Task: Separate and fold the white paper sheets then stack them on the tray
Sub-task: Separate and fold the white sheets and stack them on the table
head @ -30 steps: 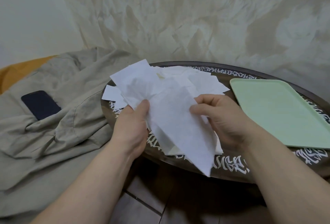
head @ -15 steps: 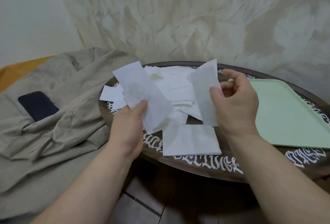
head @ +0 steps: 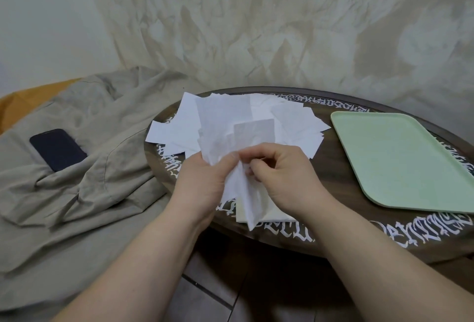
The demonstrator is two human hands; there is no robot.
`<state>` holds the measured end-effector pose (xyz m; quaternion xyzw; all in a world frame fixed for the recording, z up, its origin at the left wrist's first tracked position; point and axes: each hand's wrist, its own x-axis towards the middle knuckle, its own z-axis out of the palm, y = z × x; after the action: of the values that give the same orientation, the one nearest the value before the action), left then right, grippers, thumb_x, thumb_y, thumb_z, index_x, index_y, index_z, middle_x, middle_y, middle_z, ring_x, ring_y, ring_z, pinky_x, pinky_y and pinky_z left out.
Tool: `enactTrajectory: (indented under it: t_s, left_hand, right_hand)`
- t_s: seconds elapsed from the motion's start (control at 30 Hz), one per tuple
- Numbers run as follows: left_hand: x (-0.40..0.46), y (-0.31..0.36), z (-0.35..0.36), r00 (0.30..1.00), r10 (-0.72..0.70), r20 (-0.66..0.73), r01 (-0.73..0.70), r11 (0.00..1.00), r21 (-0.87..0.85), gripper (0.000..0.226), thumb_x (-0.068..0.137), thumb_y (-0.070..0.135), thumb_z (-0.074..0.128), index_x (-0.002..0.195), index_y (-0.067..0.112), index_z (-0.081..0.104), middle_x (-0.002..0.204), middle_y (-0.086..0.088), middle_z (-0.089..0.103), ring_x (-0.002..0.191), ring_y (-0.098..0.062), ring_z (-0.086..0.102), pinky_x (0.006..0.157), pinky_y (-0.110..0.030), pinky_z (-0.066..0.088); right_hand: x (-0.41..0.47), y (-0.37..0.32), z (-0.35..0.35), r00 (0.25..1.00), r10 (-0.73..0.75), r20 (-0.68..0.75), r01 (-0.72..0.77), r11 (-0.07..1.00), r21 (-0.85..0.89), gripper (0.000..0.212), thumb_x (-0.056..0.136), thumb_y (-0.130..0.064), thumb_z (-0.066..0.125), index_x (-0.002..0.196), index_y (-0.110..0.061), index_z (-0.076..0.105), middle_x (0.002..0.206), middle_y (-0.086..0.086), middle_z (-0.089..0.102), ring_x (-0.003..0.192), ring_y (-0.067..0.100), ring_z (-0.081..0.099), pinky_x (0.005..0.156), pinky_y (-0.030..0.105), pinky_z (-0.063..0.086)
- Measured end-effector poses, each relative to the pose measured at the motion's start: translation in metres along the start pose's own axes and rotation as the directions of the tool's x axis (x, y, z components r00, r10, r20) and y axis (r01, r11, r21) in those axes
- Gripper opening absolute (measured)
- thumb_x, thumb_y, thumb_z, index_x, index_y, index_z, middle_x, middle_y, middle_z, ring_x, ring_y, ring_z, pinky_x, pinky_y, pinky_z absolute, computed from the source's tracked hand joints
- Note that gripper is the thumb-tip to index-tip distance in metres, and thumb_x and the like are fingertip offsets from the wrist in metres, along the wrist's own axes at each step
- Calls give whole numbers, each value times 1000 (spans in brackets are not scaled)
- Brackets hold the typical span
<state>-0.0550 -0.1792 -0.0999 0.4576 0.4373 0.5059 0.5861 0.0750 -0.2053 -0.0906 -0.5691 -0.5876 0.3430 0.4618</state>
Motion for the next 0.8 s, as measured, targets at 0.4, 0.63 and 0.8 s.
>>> enactTrajectory:
  t_s: [0.4,0.63,0.8]
  left_hand:
    - [-1,7,-7,994,-48,96,41,997,72,12,90,1,63,91,8,72,91,-8,77,87,-24,74,80,-36,60]
    - [-3,6,-8,990,-52,130,38,994,106,14,92,2,62,97,9,72,96,-9,77,91,-26,74,84,-40,57]
    - [-4,8,-7,996,-9,89,0,995,96,15,92,1,61,89,11,71,86,-3,77,81,-17,74,76,-31,61]
  right_hand:
    - [13,9,-22,954,-271,-124,191,876,-443,35,83,-22,70,116,-29,63,101,-16,57,112,12,43,87,3,27]
    - [12,1,-24,978,-204,-47,175,920,-351,31,82,-28,71,111,-34,62,104,-24,54,114,1,39,89,3,28]
    - [13,5,-27,943,-306,-132,239,897,-372,7,83,-20,71,82,-26,68,86,-11,61,100,15,52,83,13,36]
